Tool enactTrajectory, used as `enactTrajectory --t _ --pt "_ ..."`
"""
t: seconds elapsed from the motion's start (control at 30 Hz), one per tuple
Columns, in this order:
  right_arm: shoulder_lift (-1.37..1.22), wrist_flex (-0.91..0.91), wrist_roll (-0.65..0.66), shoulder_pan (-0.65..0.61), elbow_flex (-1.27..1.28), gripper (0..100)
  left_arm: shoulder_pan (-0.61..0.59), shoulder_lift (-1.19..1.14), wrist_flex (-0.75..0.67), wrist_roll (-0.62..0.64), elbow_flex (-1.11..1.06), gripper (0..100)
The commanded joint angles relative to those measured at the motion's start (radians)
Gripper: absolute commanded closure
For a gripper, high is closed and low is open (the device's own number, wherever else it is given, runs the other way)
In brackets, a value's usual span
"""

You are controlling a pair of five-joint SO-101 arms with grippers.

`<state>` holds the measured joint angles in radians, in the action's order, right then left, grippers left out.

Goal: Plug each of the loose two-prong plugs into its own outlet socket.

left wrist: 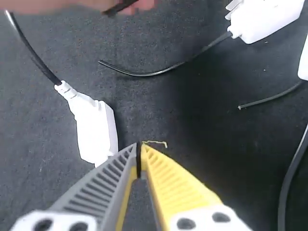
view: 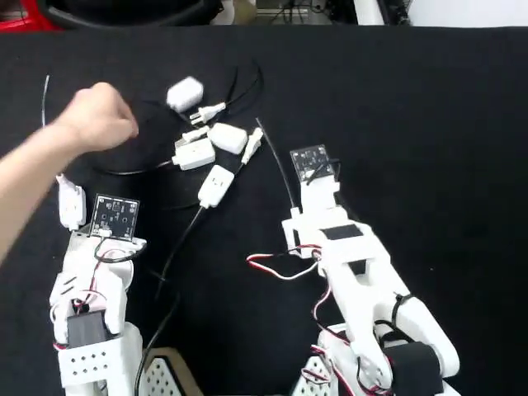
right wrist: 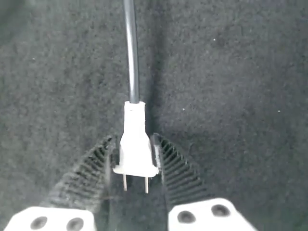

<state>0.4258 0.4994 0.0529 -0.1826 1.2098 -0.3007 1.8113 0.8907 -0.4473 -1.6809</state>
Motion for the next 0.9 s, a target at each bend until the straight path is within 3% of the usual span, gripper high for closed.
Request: enactTrajectory --t 0.0,0.87 --pt "0.001 0.006 -0.011 0.018 -0.051 98.7 -0.005 0.005 -0.020 0.000 -0.019 97" --pt "0.002 0.029 -0.005 0.026 -0.056 98.7 -0.005 0.005 -0.020 0.000 -0.019 97"
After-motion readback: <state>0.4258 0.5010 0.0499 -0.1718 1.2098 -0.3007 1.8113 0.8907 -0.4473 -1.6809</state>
